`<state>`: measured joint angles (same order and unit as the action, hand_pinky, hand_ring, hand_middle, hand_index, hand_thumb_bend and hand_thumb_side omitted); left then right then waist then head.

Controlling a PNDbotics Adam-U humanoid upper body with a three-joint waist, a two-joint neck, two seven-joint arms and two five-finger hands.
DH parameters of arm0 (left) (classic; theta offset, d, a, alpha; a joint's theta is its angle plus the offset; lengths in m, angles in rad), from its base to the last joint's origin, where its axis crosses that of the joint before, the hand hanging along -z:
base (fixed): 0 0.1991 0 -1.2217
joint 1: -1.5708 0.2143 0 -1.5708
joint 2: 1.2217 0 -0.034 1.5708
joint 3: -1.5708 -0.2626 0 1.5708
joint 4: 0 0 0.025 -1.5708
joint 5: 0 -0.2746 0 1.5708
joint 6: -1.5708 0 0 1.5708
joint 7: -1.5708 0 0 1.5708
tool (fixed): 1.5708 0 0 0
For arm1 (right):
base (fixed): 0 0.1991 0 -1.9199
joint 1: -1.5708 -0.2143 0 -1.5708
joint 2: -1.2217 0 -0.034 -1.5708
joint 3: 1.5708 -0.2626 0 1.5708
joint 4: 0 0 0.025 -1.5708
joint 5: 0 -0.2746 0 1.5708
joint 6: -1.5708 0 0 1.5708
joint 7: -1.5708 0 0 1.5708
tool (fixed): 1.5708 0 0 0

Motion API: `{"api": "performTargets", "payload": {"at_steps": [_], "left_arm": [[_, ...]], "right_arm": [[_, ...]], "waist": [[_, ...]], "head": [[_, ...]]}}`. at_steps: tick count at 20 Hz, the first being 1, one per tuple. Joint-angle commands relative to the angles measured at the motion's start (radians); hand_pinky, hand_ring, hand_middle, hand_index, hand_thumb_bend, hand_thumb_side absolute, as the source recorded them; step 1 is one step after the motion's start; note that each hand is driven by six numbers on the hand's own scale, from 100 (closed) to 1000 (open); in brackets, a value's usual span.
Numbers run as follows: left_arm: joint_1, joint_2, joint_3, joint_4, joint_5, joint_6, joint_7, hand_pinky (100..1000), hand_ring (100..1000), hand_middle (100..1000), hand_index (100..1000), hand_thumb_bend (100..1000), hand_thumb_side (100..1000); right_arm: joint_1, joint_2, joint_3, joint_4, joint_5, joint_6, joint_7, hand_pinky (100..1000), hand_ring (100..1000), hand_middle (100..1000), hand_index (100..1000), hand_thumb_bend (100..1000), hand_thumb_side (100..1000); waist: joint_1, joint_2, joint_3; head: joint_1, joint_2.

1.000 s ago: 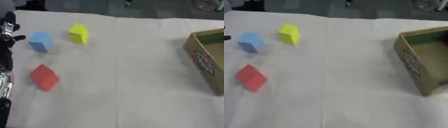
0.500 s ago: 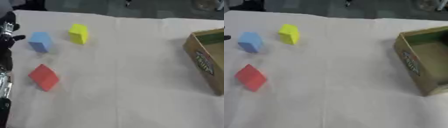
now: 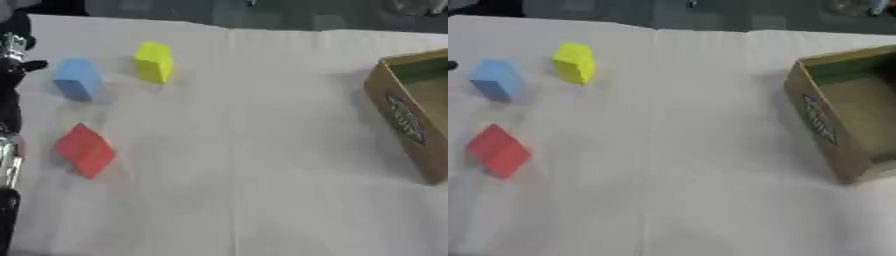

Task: Pick up the objects with one hand, pass them to the other hand, and then place them into the box on the other side of the table.

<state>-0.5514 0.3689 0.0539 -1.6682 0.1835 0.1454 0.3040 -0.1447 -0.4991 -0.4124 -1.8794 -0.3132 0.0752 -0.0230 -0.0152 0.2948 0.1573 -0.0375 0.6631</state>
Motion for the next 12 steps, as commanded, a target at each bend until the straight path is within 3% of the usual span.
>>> {"api": "performTargets", "payload": {"at_steps": [1, 6, 12], "left_arm": [[-0.061, 0.113, -0.015, 0.027, -0.044, 0.014, -0.036, 657, 794, 578, 780, 499, 518], [-0.192, 0.235, -0.054, 0.150, -0.140, 0.044, -0.176, 678, 802, 600, 793, 527, 503], [-0.346, 0.329, -0.101, 0.365, -0.288, 0.018, -0.480, 733, 833, 664, 845, 620, 506]], "right_arm": [[-0.003, -0.040, -0.009, -0.008, -0.001, 0.000, -0.002, 1000, 763, 773, 790, 100, 605], [0.008, -0.043, -0.009, -0.005, 0.006, 0.001, 0.000, 1000, 763, 773, 790, 100, 605], [0.019, -0.047, -0.005, -0.004, 0.014, -0.002, 0.003, 1000, 763, 773, 790, 100, 606]], "waist": [[0.004, -0.019, -0.001], [0.010, -0.024, 0.004], [0.016, -0.028, 0.008]], "head": [[0.000, 0.008], [-0.016, 0.014], [-0.006, 0.014]]}}
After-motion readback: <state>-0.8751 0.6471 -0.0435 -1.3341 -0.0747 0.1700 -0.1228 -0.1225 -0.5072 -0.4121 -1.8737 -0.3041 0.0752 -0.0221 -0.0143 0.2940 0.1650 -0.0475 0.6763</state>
